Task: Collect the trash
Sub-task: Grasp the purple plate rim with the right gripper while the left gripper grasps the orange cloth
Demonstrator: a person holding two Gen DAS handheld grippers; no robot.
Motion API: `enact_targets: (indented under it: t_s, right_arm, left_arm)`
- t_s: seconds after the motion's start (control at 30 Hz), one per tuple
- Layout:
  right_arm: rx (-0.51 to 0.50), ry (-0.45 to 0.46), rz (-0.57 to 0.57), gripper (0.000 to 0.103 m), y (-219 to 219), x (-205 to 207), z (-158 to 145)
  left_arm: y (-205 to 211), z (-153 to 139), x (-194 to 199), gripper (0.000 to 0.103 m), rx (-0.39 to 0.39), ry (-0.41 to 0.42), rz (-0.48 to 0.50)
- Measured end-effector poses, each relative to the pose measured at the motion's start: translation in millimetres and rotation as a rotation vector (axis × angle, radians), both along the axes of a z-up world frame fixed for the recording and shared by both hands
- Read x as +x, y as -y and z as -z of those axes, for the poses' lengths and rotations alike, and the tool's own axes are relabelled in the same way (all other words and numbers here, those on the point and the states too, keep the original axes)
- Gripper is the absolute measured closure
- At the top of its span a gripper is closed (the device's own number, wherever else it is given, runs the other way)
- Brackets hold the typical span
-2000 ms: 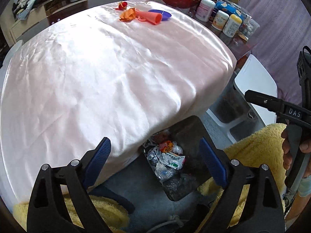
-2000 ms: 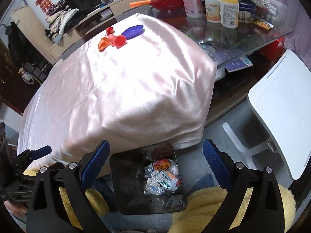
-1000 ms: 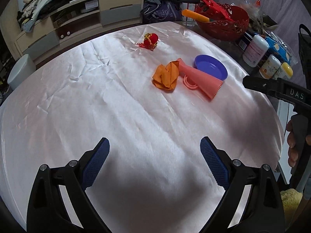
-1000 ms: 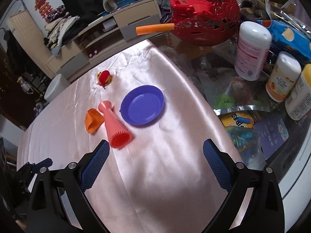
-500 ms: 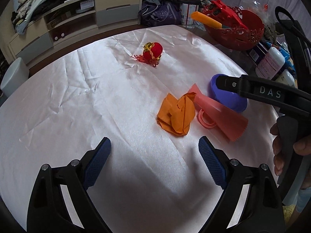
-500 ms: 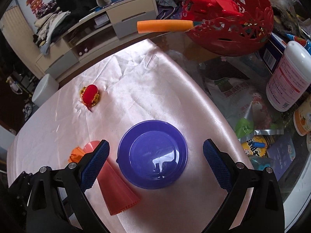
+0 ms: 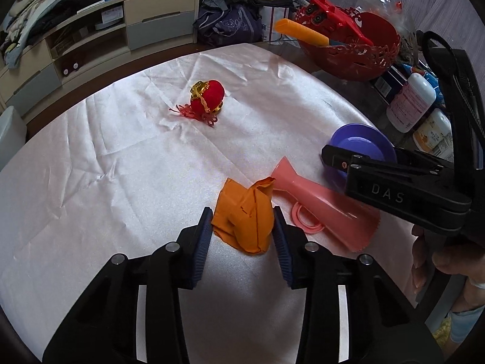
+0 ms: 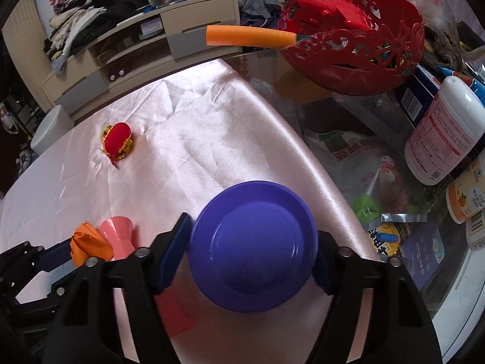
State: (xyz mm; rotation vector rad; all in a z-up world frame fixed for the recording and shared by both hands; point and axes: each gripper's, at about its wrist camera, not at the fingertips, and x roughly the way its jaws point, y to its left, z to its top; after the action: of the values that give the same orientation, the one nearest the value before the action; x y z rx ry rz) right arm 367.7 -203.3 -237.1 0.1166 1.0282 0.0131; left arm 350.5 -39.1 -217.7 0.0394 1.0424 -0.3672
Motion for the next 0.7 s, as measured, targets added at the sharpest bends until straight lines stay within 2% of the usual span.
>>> enact_targets:
  t_s: [0.2, 0.37, 0.7]
  right_arm:
    - [0.027, -0.016, -0.024, 0.033, 5, -12, -4]
    - [0.030, -0.005, -0.026, 0.033, 14, -39, -17]
    - [0.025, 0.020, -0.051, 0.033, 26, -124, -52]
  left_arm:
    - [-5, -3, -21, 0.067, 0.028, -0.010, -0.003]
    - [-13, -11, -51, 0.067, 0.033, -0.013, -0.010]
    - [-23, -46, -127, 0.067, -0.001, 0.002, -0.027]
